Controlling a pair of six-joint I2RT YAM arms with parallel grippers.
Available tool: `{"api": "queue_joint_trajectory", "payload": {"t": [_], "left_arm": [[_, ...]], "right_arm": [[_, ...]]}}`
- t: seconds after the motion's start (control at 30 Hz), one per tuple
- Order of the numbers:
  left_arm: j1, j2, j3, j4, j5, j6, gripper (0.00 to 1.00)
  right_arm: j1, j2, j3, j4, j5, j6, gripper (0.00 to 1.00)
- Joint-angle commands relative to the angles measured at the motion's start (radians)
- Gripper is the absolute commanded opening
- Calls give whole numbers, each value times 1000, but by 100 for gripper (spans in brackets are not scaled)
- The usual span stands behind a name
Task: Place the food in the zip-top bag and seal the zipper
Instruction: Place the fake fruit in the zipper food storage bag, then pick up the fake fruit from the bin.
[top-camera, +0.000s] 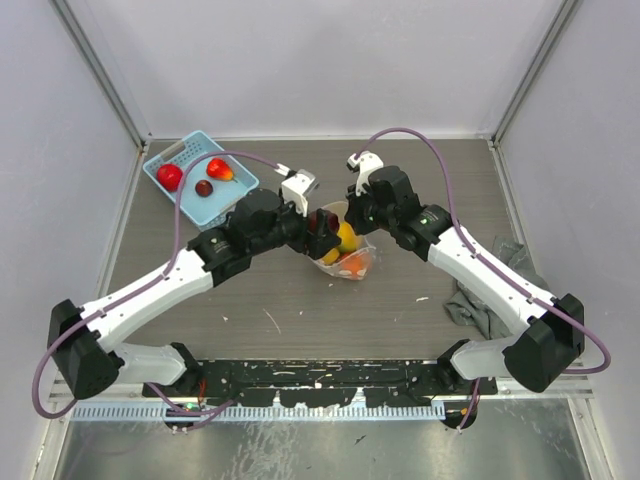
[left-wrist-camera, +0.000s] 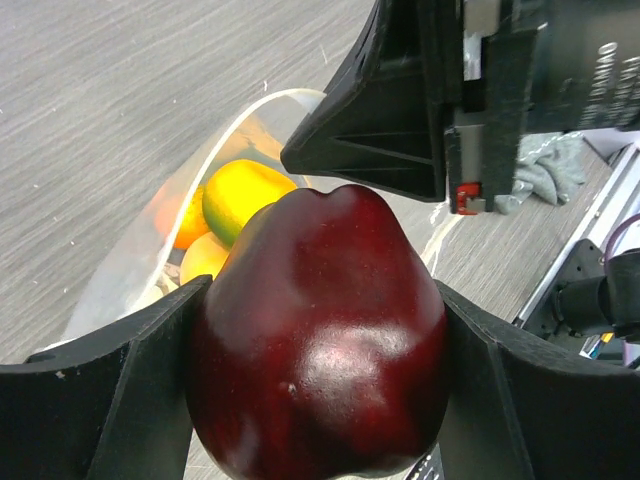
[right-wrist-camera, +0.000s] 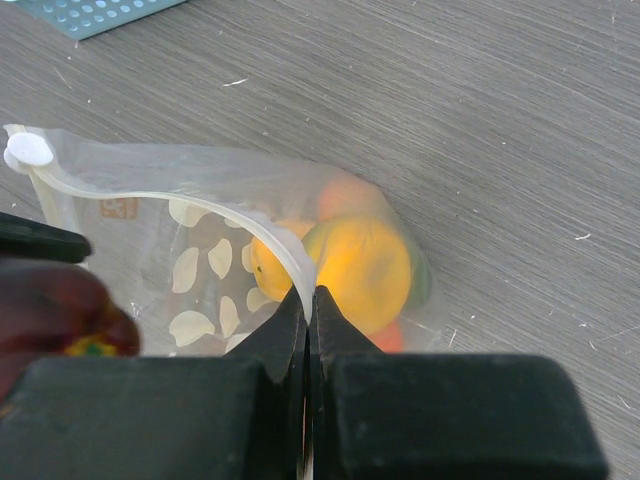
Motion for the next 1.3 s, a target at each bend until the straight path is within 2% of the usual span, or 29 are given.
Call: {"api": "queue_joint_trajectory", "payload": {"t": [0.0, 0.2, 0.37, 0.67, 0.87, 1.27], "left_arm": [[-22, 49, 38, 95, -35, 24, 47], [-36, 102, 39, 70, -97, 25, 54], [-35, 110, 36, 38, -162, 23, 73], [-34, 101, 45, 23, -198, 19, 96], [-34, 77, 55, -19, -192, -14, 97], [-34, -91, 77, -296, -270, -240, 97]], "right_arm": [[-2, -48, 45, 34, -30, 18, 0], [-2, -45, 39, 36, -37, 21, 0], [-2, -45, 34, 37, -37, 20, 0], [-2, -38, 30, 40, -45, 20, 1], [-1, -40, 27, 39, -44, 21, 1], [-2, -33, 12, 60, -37, 25, 1]]}}
